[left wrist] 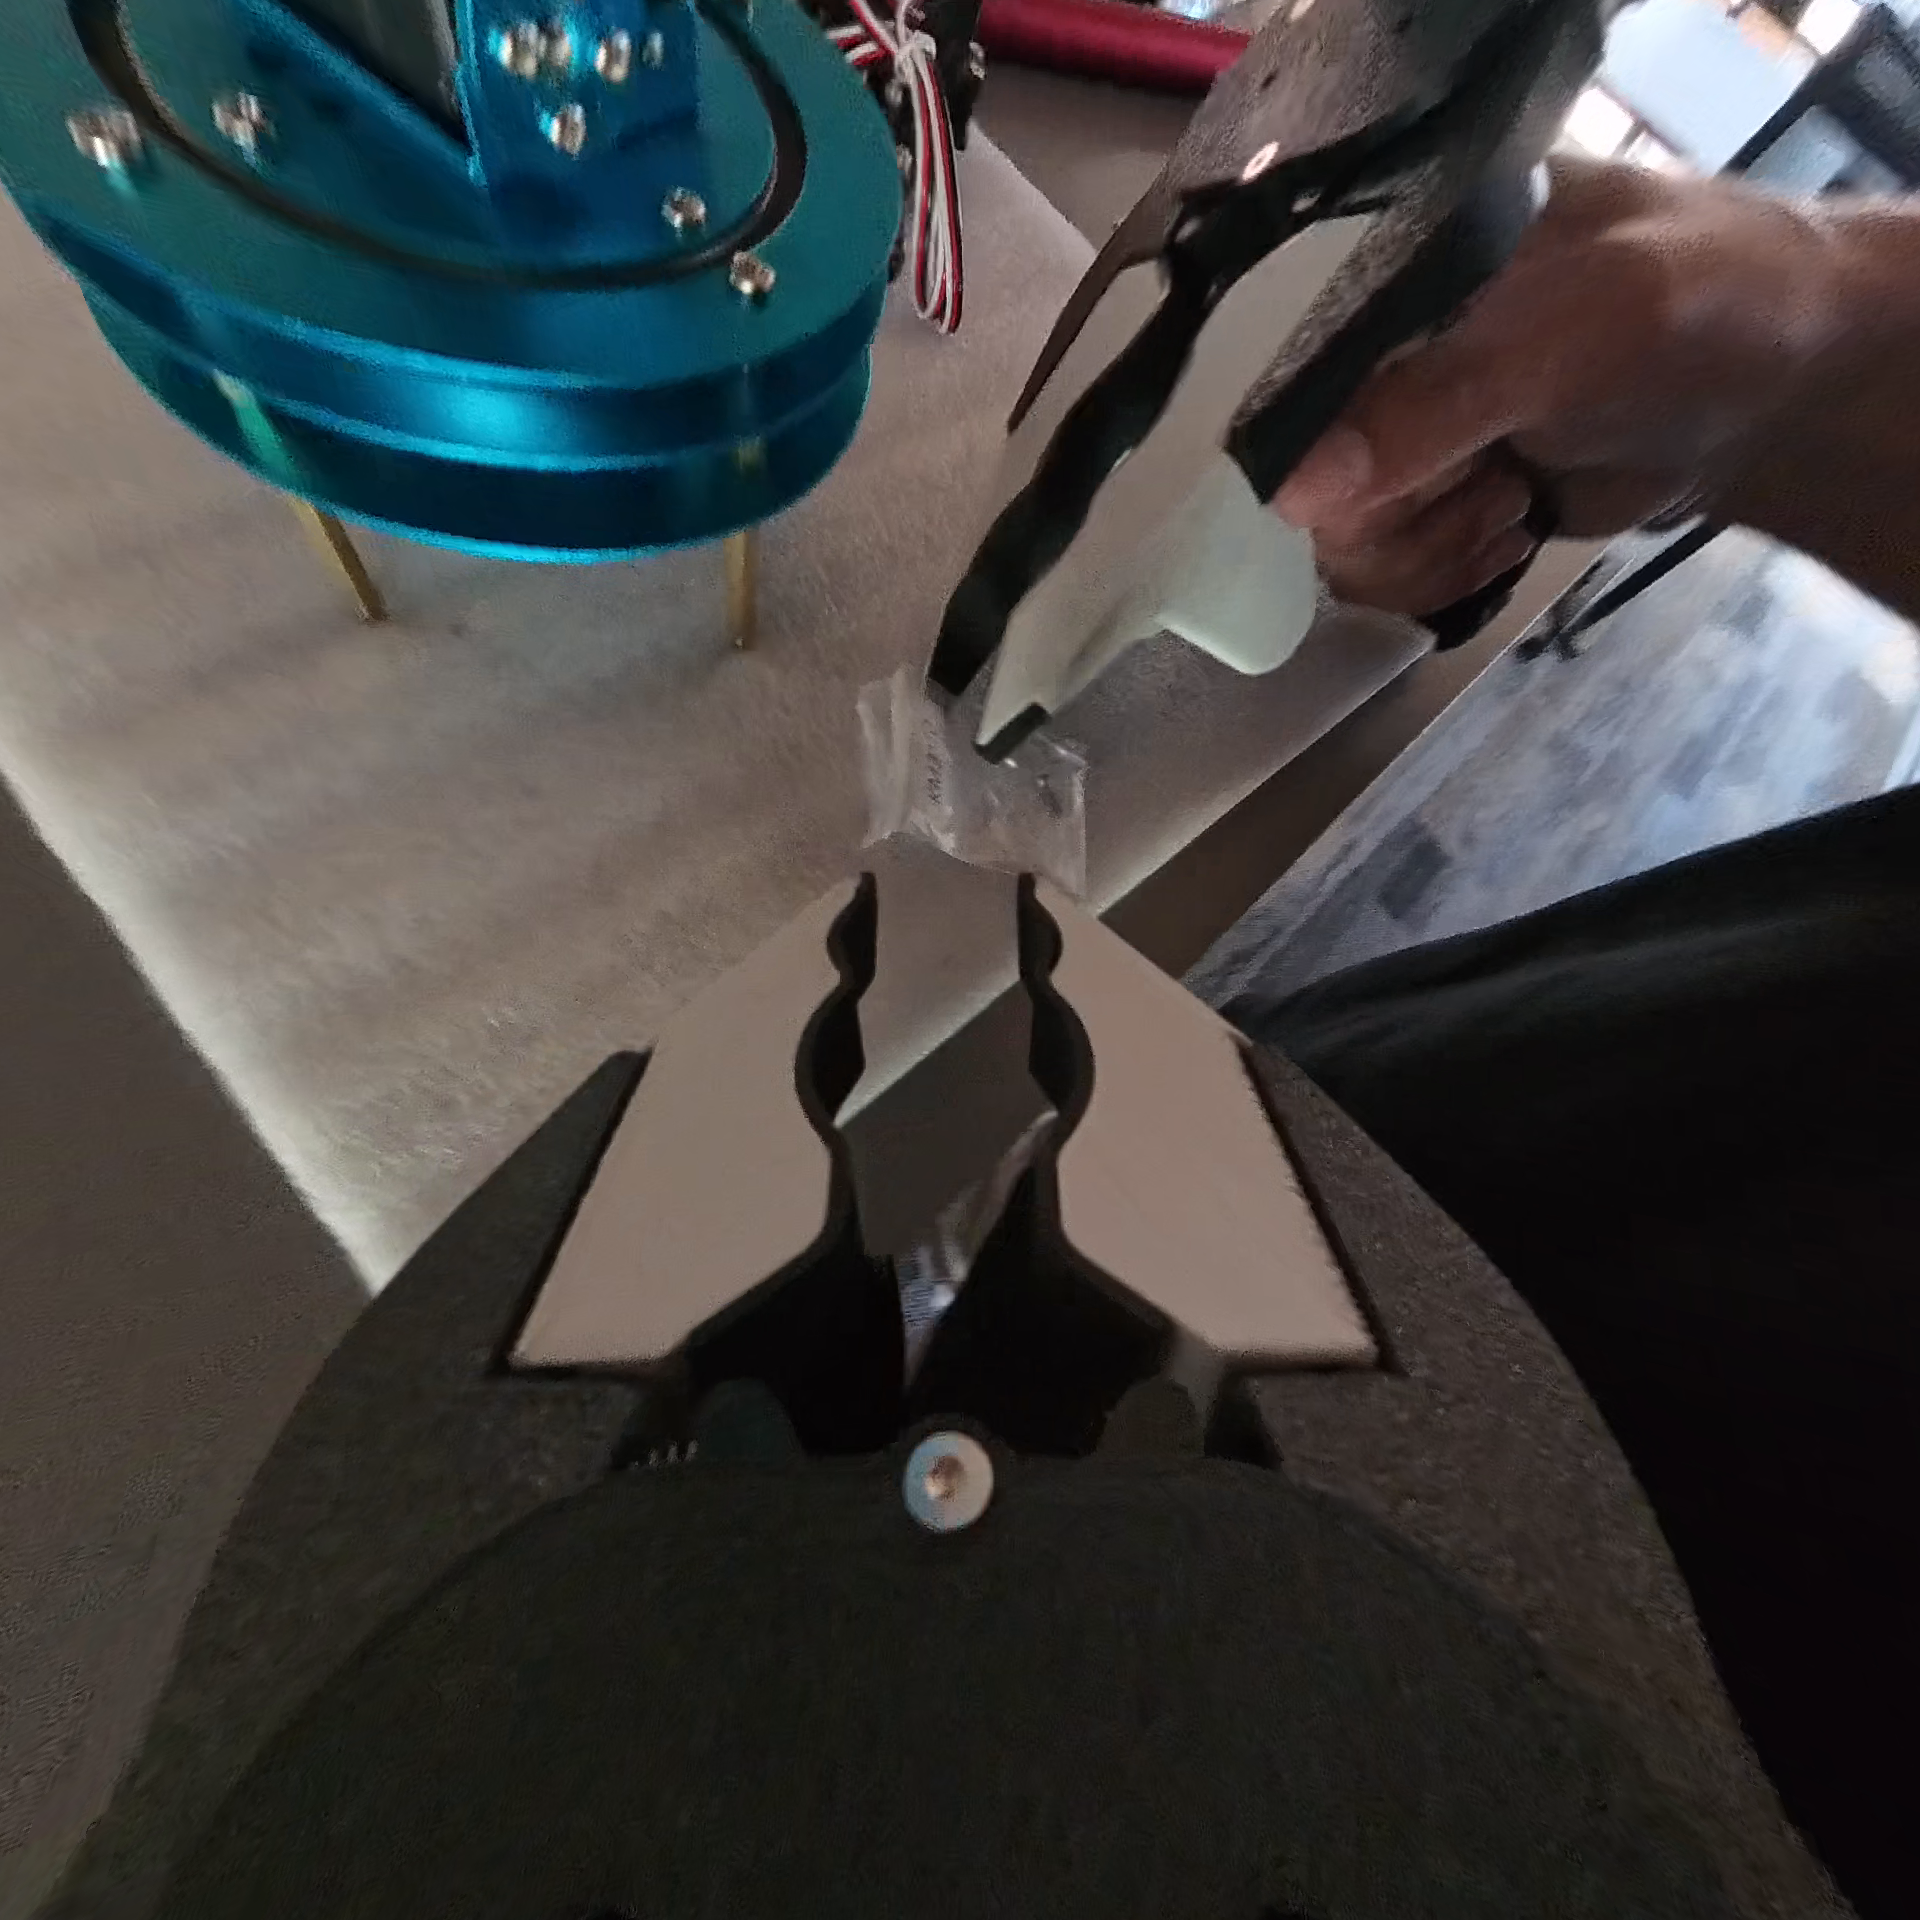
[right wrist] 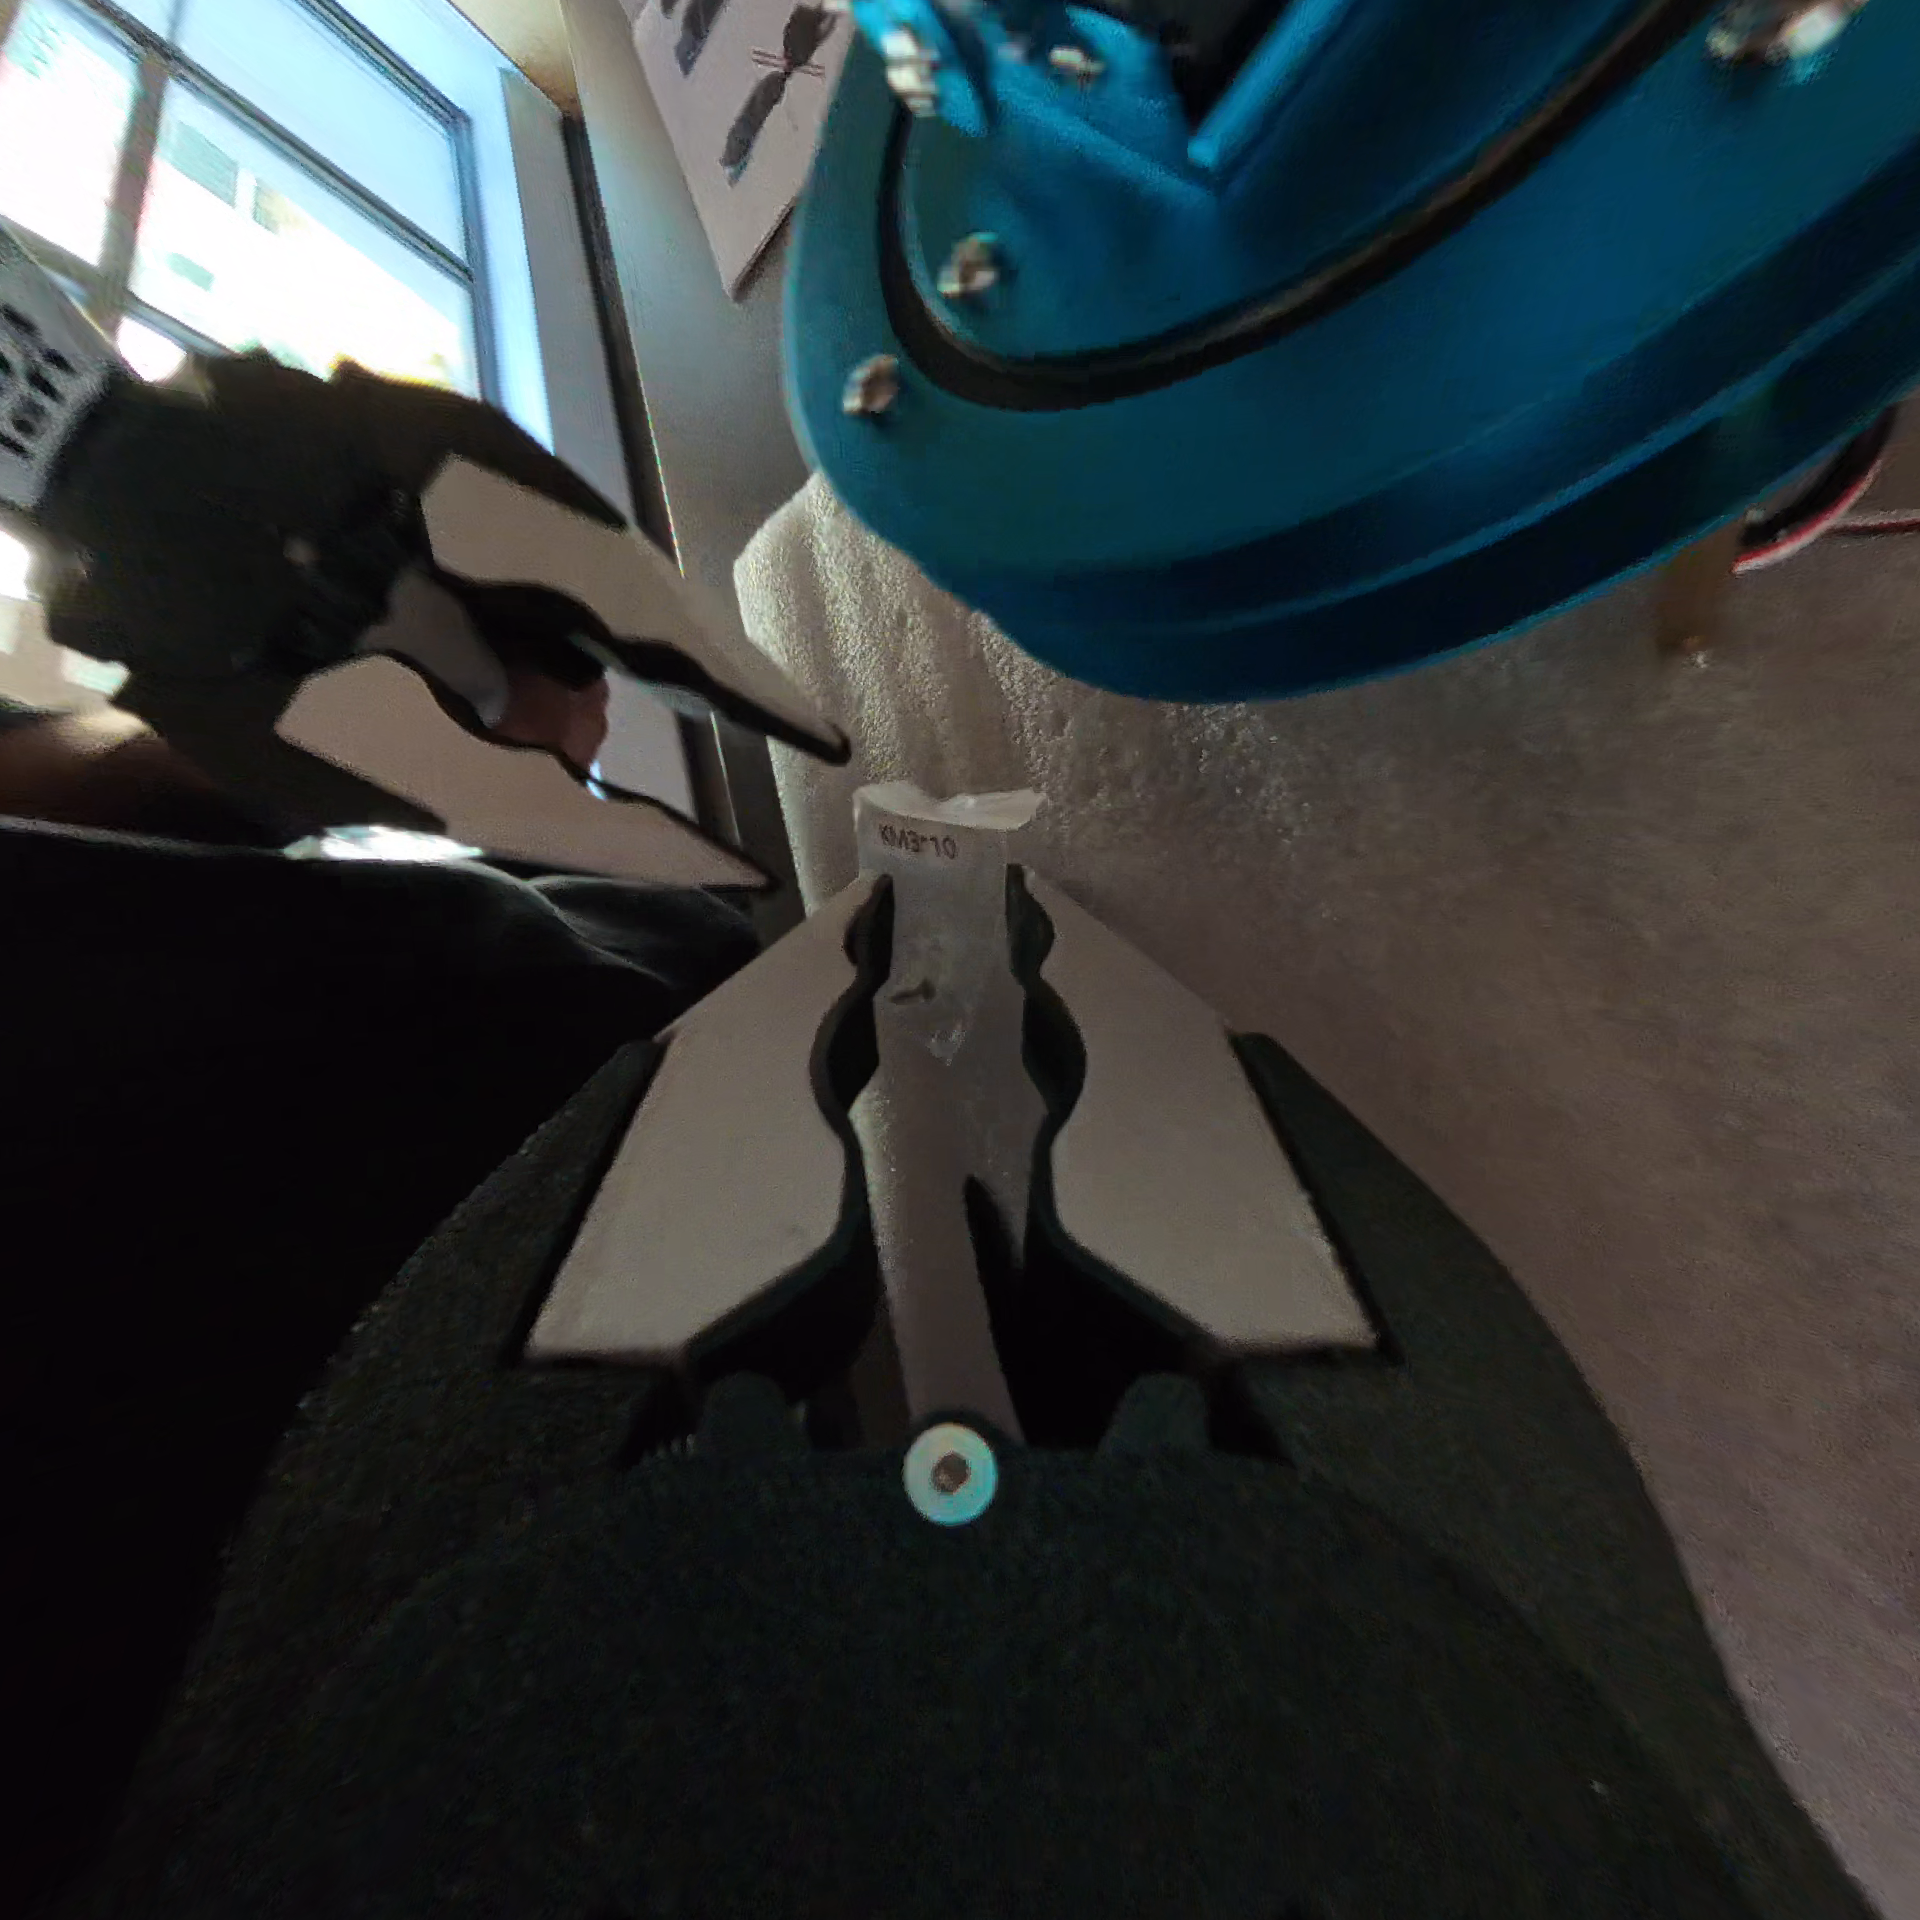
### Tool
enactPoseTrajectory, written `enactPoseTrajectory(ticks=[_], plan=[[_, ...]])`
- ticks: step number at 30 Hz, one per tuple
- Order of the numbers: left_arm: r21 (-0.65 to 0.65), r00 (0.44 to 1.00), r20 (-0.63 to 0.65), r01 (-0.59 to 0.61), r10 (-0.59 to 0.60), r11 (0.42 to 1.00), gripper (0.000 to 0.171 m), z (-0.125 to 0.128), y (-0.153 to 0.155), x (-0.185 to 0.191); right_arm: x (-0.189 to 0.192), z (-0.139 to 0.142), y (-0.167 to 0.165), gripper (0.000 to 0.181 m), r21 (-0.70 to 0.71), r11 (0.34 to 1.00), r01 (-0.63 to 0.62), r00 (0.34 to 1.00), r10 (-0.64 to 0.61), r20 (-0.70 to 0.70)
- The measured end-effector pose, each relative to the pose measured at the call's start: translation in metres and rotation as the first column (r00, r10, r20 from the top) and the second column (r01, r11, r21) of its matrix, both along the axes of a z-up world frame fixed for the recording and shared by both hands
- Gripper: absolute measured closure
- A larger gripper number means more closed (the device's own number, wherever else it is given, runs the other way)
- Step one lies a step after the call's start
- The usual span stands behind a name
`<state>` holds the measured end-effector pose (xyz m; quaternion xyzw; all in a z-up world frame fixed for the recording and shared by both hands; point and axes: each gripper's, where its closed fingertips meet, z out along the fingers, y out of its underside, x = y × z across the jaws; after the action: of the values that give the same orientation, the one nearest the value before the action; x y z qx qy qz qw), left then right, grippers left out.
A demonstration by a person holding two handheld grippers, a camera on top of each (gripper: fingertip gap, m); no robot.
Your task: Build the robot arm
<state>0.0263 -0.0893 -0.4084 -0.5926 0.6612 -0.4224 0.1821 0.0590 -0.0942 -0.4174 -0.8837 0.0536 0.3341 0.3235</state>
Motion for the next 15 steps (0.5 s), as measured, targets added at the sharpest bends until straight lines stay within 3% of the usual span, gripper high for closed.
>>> enactPoseTrajectory(ticks=[3, 5, 9, 12, 15], plan=[[-0.181, 0.999, -0.044, -0.031, 0.024, 0.983, 0.146, -0.006, -0.01, -0.001, 0.001, 0.002, 0.0, 0.181, -0.006, 1.0, -0.003, 0.997, 0.002, -0.081], [-0.296, 0.997, -0.049, -0.068, 0.056, 0.953, 0.146, -0.004, -0.012, 0.003, -0.003, 0.015, -0.002, 0.181, 0.051, 0.999, -0.016, 0.993, 0.022, -0.112], [-0.549, 0.994, 0.007, -0.084, 0.105, 0.832, 0.145, 0.016, -0.013, 0.01, -0.013, 0.055, -0.006, 0.181, 0.25, 0.968, -0.022, 0.983, 0.066, -0.172], [-0.724, 0.985, 0.133, 0.024, 0.106, 0.689, 0.146, 0.05, -0.016, 0.011, -0.014, 0.073, -0.008, 0.181, 0.352, 0.936, -0.025, 0.992, 0.068, -0.111], [-0.739, 0.963, 0.24, 0.099, 0.123, 0.666, 0.153, 0.074, -0.014, 0.007, -0.019, 0.084, -0.011, 0.181, 0.383, 0.922, -0.053, 0.993, 0.087, -0.074]])
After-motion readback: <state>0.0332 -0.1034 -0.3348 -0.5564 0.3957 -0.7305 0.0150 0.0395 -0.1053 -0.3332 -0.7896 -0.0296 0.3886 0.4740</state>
